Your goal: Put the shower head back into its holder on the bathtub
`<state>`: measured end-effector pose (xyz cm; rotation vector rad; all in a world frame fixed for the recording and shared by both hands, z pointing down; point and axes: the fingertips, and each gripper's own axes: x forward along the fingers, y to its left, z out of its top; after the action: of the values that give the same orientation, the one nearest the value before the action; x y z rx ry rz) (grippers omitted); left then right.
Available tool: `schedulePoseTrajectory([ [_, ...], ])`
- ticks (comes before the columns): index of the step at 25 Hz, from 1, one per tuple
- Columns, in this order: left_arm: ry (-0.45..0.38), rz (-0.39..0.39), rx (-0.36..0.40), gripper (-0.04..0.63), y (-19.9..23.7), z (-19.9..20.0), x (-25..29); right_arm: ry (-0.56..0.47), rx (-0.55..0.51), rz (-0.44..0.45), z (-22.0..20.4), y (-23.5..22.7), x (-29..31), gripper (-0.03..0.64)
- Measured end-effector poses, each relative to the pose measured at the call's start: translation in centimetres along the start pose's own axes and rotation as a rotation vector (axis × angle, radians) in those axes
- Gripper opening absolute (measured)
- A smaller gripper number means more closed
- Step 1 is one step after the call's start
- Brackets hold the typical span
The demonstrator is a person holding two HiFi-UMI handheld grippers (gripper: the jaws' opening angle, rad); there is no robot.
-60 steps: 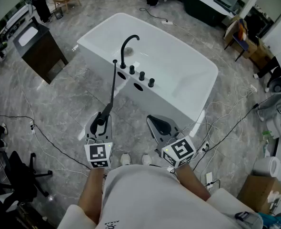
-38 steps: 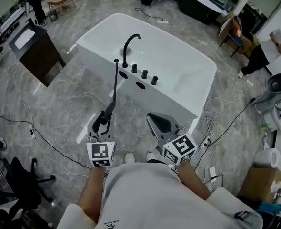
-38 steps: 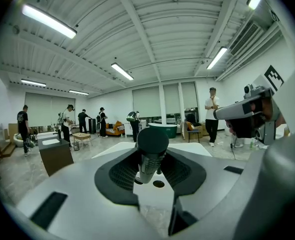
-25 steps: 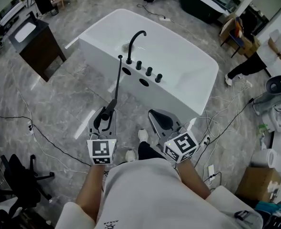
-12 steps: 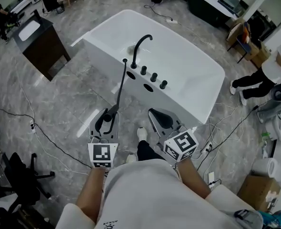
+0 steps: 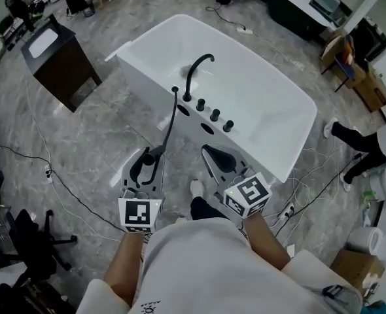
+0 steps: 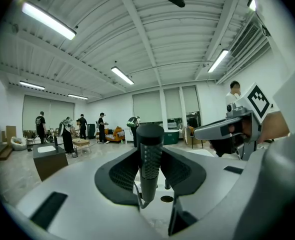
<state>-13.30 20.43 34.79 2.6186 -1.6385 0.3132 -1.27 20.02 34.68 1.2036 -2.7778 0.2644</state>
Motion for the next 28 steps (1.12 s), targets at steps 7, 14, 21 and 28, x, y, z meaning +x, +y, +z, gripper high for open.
schedulePoseTrajectory([
  [7, -0.031, 0.017, -0.001, 0.143, 0.5, 2.8, 3.8, -0.023, -0.006, 0.018, 1.6, -3.4, 2.2, 0.018],
  [14, -0.087, 0.046, 0.008, 0.143, 1.5, 6.9, 6.8, -0.077, -0.041, 0.048, 4.5, -6.4, 4.2, 0.018],
  [21, -0.135, 0.060, 0.023, 0.143, 1.5, 10.2, 10.2, -0.088, -0.038, 0.084, 5.1, -9.3, 5.9, 0.018],
  [28, -0.144, 0.082, 0.027, 0.143, 1.9, 11.4, 14.0, -0.085, -0.032, 0.115, 5.5, -12.3, 7.6, 0.018],
])
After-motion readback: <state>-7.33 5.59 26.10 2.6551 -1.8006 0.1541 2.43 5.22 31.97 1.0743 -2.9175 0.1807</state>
